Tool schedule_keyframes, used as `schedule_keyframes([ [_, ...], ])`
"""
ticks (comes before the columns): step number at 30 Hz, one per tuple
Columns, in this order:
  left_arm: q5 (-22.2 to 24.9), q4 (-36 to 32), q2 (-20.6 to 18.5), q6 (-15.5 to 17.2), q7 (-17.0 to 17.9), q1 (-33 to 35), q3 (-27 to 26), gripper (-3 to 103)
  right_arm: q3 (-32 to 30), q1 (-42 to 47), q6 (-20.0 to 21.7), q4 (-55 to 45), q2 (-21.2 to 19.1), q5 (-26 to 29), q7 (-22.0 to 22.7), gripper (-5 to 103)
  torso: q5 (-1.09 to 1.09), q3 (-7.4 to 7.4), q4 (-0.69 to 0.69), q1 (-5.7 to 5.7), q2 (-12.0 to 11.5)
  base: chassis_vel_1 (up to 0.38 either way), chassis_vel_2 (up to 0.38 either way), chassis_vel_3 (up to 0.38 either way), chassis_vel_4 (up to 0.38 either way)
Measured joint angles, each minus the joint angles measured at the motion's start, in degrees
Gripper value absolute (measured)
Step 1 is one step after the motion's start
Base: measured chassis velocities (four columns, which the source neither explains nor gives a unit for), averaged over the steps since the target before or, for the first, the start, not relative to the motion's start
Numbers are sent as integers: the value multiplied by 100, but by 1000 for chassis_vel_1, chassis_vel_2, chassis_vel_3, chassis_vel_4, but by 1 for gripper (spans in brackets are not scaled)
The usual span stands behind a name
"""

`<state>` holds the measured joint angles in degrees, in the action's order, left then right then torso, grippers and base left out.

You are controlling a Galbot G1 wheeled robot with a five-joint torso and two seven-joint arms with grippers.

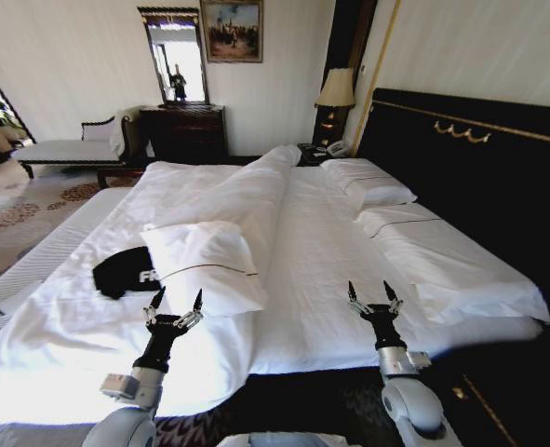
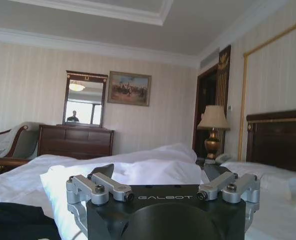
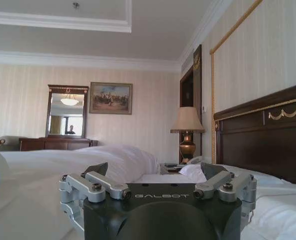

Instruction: Fold the clothes on the bed.

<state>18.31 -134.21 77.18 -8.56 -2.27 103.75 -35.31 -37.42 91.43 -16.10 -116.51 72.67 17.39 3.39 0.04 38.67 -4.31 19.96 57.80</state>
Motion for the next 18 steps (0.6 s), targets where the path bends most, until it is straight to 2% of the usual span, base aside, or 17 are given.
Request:
schedule_keyframes([
  [4,235,-41,2,-110,-60,-22,9,100,-86,-60,42,-73,-66,181,53,100,-1,0,1,0,0,94,73,-60,-83],
  [9,134,40,13,-119,-71,-57,15,100,-113,-62,48,-96,-94,223,68,100,-10,1,0,0,-1,-6,-11,8,6],
  [14,62,81,32,-87,-29,-66,-8,100,-75,-50,64,-190,-102,246,70,100,-7,1,0,1,-1,-49,-28,35,17],
  [18,301,-129,30,13,42,-143,-154,100,32,-30,143,-305,-269,423,90,100,-1,1,1,0,-1,0,0,0,0],
])
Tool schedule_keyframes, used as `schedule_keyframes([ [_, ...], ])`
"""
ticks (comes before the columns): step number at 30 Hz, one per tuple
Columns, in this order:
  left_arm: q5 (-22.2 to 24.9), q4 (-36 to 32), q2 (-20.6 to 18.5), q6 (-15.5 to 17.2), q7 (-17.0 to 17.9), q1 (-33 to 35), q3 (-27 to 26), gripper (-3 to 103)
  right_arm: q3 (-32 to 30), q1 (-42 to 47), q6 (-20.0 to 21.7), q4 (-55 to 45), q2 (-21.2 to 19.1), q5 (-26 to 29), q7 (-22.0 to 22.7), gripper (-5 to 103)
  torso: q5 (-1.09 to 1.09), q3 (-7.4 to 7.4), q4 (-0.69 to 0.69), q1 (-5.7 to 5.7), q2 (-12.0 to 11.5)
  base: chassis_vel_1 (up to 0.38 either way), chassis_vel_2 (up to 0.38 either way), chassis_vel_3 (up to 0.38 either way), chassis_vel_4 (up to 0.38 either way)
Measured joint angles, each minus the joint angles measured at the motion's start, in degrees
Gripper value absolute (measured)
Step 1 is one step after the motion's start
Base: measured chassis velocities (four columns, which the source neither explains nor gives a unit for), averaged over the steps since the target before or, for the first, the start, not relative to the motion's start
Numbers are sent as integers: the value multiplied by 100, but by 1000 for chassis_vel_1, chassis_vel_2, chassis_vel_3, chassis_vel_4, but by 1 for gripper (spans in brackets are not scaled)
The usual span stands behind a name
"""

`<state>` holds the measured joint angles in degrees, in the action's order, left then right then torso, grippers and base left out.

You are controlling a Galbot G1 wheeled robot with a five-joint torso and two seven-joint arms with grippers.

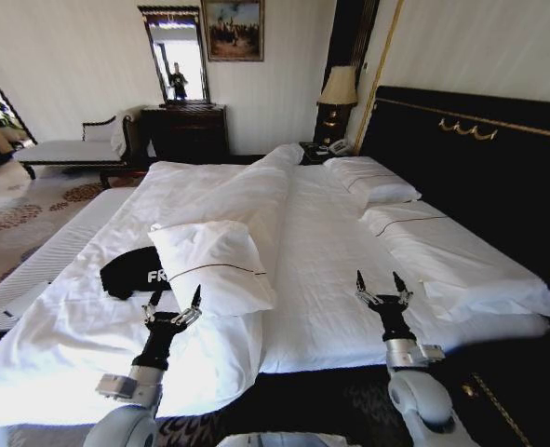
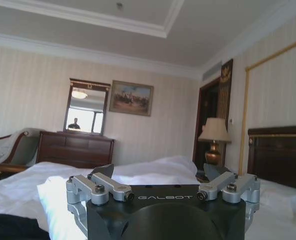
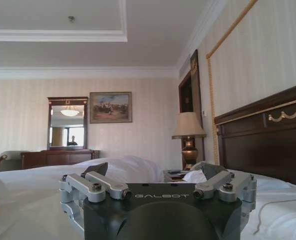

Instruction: Fold the clothes on the bed.

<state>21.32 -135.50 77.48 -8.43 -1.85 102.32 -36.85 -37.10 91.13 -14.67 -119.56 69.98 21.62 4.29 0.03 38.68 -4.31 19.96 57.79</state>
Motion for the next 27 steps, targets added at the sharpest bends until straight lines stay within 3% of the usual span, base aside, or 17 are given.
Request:
schedule_keyframes([
  [6,503,-408,-24,309,199,-213,-304,100,263,-259,16,193,-566,157,4,100,-4,0,-1,0,0,0,0,0,0],
  [15,580,-788,162,570,338,-15,-660,100,1014,-1181,48,656,-1261,514,122,100,-2,0,-1,0,0,0,0,0,0],
  [19,579,-793,273,574,367,135,-836,100,1361,-1648,46,892,-1362,700,270,100,-3,0,0,0,0,0,0,0,0],
  [24,665,-793,382,587,439,234,-1164,100,1997,-2363,46,1084,-1401,1166,385,100,-5,0,-1,0,0,0,0,0,0],
  [27,822,-790,445,703,564,207,-1515,100,2710,-3088,281,967,-1510,2229,545,100,-3,1,0,1,0,0,0,0,0],
])
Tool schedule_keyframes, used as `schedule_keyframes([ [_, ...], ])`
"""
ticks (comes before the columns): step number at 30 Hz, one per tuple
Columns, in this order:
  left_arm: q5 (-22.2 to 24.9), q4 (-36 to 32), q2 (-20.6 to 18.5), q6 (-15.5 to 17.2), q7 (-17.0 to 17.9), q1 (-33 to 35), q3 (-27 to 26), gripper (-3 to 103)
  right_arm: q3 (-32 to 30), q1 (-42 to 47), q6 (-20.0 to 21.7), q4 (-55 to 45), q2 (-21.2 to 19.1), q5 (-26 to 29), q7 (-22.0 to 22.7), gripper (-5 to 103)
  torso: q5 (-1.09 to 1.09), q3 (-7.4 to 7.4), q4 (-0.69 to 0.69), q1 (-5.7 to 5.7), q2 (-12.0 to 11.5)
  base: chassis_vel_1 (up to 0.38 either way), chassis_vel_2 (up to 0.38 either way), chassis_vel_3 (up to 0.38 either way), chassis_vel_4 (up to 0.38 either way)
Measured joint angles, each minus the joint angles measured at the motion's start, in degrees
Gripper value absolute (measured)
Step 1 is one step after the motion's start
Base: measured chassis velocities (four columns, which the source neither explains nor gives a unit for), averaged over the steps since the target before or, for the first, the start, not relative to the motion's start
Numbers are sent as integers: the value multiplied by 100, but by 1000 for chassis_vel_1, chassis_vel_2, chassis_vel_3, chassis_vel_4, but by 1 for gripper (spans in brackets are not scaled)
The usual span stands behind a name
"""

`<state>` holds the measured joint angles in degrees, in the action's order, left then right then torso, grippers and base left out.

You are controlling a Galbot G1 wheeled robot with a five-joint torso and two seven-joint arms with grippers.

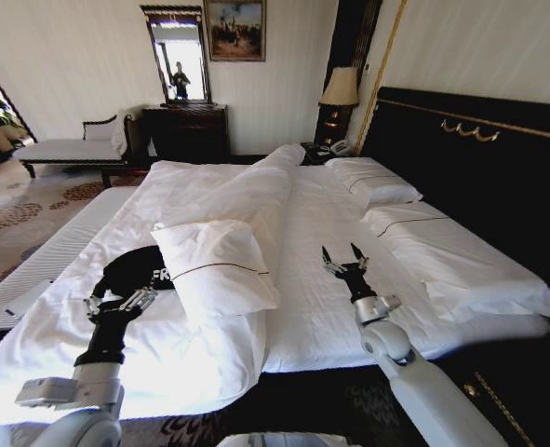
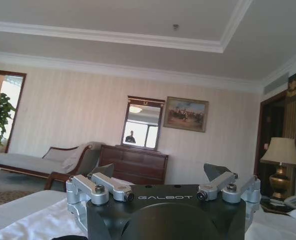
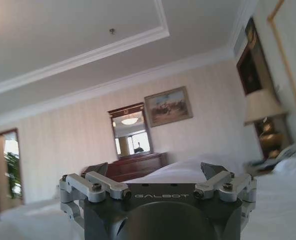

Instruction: Fold the clothes on the bed.

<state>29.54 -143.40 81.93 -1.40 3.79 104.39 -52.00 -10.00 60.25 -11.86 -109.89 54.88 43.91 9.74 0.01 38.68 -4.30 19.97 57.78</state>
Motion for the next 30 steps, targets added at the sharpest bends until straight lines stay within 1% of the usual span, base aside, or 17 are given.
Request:
schedule_keyframes([
  [1,0,0,0,0,0,0,0,100,0,0,0,0,0,0,0,100,0,0,0,0,0,0,0,0,0],
  [3,-6,3,44,17,32,41,-58,100,280,-325,321,-169,-61,758,175,100,2,0,-1,0,0,0,0,0,0],
  [4,-43,4,90,19,41,83,-59,100,436,-524,576,-290,-79,1230,355,100,1,0,0,0,0,0,0,0,0],
  [5,-43,4,90,19,41,83,-59,100,436,-524,576,-290,-79,1230,355,100,1,0,0,0,0,0,0,0,0],
  [6,-98,5,151,20,49,130,-34,100,630,-812,956,-410,-73,1877,685,100,0,0,-2,0,0,0,0,0,0],
  [7,-133,6,193,20,54,158,-13,100,728,-982,1147,-436,-54,2176,864,100,1,0,-2,0,1,0,0,0,0],
  [8,-181,8,244,20,59,197,12,100,889,-1301,1450,-420,2,2610,1129,100,0,-1,-2,0,1,0,0,0,0],
  [9,-181,8,244,20,59,197,12,100,889,-1301,1450,-420,2,2610,1129,100,0,-1,-2,0,1,0,0,0,0],
  [11,-235,10,305,20,68,250,27,100,1141,-1806,1800,-255,123,3092,1463,100,0,0,-1,0,1,0,0,0,0],
  [13,-254,12,343,20,79,289,6,100,1378,-2238,2059,-18,275,3414,1726,100,1,0,0,0,1,0,0,0,0],
  [19,-253,12,380,14,88,327,-79,100,1649,-2752,2364,287,567,3855,1999,100,0,0,-1,0,1,0,0,0,0],
  [20,-244,13,386,12,94,333,-120,100,1743,-2927,2531,400,708,4085,2173,100,0,0,-1,0,1,0,0,0,0],
  [22,-215,14,387,12,104,345,-182,100,1919,-3178,2719,612,935,4292,2347,100,1,0,0,0,1,0,0,0,0],
  [24,-195,15,387,11,109,346,-212,100,1998,-3264,2788,706,1026,4353,2376,100,1,0,0,0,1,0,0,0,0],
  [26,-149,15,383,10,111,343,-281,100,2140,-3438,3014,875,1244,4511,2521,100,0,0,-1,0,1,0,0,0,0],
  [27,-149,15,383,10,111,343,-281,100,2140,-3438,3014,875,1244,4511,2521,100,0,0,-1,0,1,0,0,0,0],
  [30,-110,15,373,10,150,321,-332,100,2306,-3611,3160,1118,1510,4569,2644,100,-1,0,-1,0,0,0,0,0,0],
])
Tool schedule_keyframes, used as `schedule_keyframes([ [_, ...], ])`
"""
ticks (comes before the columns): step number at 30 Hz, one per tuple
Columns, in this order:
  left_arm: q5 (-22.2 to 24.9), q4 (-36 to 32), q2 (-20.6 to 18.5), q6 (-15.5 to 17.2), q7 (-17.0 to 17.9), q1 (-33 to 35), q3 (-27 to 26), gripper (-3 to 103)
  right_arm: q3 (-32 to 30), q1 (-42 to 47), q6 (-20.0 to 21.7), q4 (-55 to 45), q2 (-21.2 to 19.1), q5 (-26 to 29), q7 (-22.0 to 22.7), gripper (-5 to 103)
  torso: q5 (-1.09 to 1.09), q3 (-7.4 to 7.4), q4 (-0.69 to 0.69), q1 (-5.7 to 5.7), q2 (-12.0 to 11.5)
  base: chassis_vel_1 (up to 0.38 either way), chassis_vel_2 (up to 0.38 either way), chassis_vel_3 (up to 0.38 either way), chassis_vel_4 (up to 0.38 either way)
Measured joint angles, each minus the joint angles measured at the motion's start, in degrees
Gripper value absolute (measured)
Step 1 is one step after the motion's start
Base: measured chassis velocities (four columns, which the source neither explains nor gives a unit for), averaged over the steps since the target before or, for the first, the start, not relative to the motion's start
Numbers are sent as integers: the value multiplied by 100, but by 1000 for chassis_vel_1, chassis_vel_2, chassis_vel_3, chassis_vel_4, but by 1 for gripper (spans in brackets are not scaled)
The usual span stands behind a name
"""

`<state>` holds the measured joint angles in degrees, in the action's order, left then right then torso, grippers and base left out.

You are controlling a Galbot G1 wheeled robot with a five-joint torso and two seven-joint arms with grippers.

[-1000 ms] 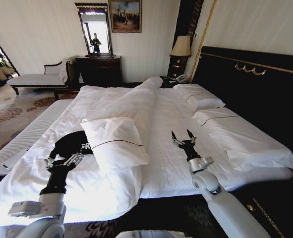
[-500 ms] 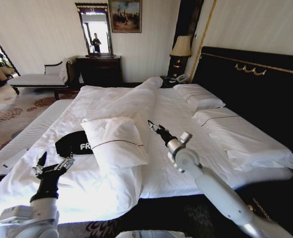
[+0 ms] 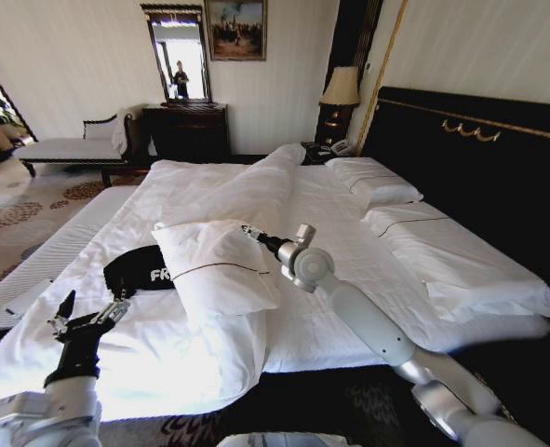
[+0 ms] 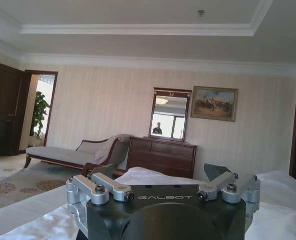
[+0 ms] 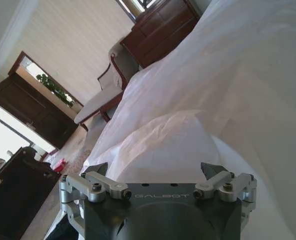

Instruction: Fold the clothes on the bed.

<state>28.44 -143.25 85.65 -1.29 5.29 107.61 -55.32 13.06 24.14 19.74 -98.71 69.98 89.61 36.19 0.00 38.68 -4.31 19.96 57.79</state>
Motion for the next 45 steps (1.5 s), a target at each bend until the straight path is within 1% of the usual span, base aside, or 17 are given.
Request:
schedule_keyframes([
  [1,22,0,-2,1,10,-8,-3,100,78,-86,12,164,132,-37,11,100,1,0,0,0,0,0,0,0,0],
  [6,49,0,-9,4,23,-40,-28,100,265,-337,14,599,395,-225,-11,100,1,0,0,0,1,0,0,0,0],
  [11,86,0,-14,6,30,-72,-47,100,425,-582,13,1072,571,-406,-86,100,1,0,0,0,0,0,0,0,0],
  [23,125,1,-23,7,41,-190,-86,100,634,-959,63,1685,942,-488,-199,100,1,0,0,0,1,0,0,0,0],
  [24,143,1,-27,7,42,-201,-106,100,655,-990,69,1739,995,-493,-216,103,1,0,0,0,0,0,0,0,0],
  [25,143,1,-27,7,42,-201,-106,100,655,-990,69,1739,995,-493,-216,103,1,0,0,0,0,0,0,0,0],
  [27,170,1,-33,5,44,-212,-146,100,683,-1020,76,1795,1058,-502,-233,100,1,0,0,0,0,0,0,0,0],
  [29,221,1,-42,2,51,-221,-212,100,736,-1036,83,1852,1120,-530,-266,90,0,0,0,0,1,0,0,0,0],
  [30,221,1,-42,2,51,-221,-212,100,736,-1036,83,1852,1120,-530,-266,90,0,0,0,0,1,0,0,0,0],
  [34,278,1,-55,-7,77,-237,-290,100,804,-1048,84,1895,1145,-586,-334,68,0,0,0,0,0,0,0,0,0],
  [36,281,1,-56,-7,81,-242,-295,100,809,-1051,83,1896,1145,-590,-347,68,0,0,0,0,0,0,0,0,0],
  [38,284,1,-56,-7,90,-264,-299,100,818,-1066,66,1891,1137,-594,-407,57,0,0,-1,0,1,0,0,0,0],
  [39,284,1,-56,-7,90,-264,-299,100,818,-1066,66,1891,1137,-594,-407,57,0,0,-1,0,1,0,0,0,0],
  [41,284,1,-54,-8,94,-276,-282,100,818,-1069,42,1860,1129,-594,-466,47,0,0,-1,0,0,0,0,0,0],
  [42,284,1,-51,-8,94,-280,-272,100,819,-1069,33,1847,1127,-594,-483,47,0,0,-1,0,0,0,0,0,0],
  [44,281,1,-48,-8,98,-293,-261,100,831,-1052,12,1804,1124,-594,-518,36,0,0,0,-1,0,0,0,0,0],
  [45,281,1,-48,-8,98,-293,-261,100,831,-1052,12,1804,1124,-594,-518,36,0,0,0,-1,0,0,0,0,0],
])
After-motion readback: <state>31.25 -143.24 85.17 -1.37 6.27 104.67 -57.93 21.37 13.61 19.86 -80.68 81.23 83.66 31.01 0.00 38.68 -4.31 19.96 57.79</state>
